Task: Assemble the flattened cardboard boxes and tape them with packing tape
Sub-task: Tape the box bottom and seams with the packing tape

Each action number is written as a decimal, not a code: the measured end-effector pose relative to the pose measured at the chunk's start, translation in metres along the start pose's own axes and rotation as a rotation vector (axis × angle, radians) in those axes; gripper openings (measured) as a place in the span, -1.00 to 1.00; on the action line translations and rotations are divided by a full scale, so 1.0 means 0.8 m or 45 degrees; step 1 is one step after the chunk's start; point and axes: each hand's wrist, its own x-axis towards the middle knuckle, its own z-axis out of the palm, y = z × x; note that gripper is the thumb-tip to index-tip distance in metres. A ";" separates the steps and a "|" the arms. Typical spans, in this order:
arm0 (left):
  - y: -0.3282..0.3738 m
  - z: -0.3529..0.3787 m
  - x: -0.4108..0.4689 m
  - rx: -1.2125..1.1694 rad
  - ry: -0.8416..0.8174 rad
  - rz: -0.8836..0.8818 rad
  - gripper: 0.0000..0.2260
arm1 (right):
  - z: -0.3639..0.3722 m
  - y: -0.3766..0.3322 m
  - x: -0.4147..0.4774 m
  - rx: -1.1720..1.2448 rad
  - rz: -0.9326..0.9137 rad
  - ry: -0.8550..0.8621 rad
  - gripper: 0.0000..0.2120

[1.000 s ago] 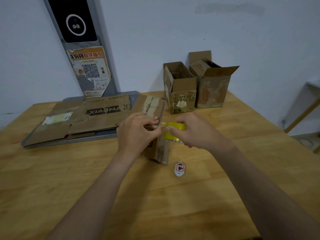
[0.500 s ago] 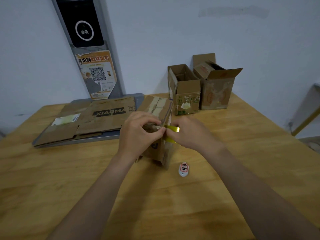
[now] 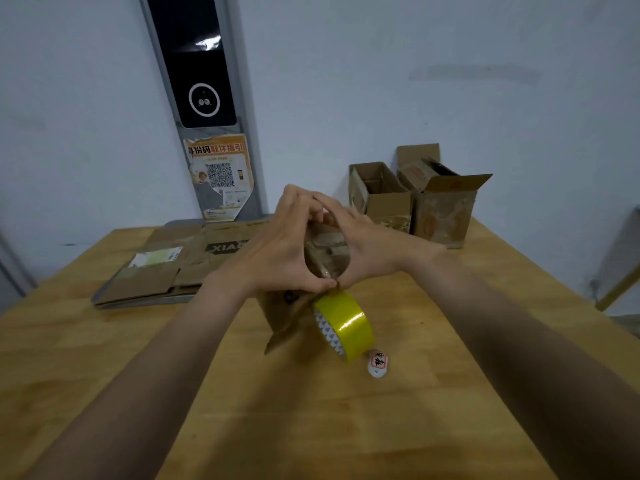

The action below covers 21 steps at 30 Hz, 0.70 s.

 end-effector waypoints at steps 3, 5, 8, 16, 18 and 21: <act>-0.011 0.002 -0.008 -0.111 0.123 -0.071 -0.25 | 0.004 0.008 -0.002 0.276 -0.143 0.128 0.18; -0.019 0.006 -0.014 -0.270 0.279 -0.205 -0.33 | 0.006 0.014 0.001 0.378 -0.180 0.275 0.04; -0.020 0.019 -0.012 -0.459 0.315 -0.340 -0.48 | 0.021 0.011 0.012 0.356 -0.147 0.243 -0.08; -0.031 0.057 -0.031 -0.427 0.215 -0.621 -0.76 | 0.045 0.043 0.012 0.082 -0.099 0.189 -0.65; -0.032 0.057 -0.037 -0.392 0.164 -0.687 -0.80 | 0.054 0.046 0.008 0.059 -0.061 0.104 -0.75; -0.036 0.052 -0.055 -0.431 -0.091 -0.685 -0.62 | 0.066 0.048 0.004 0.067 -0.034 0.109 -0.80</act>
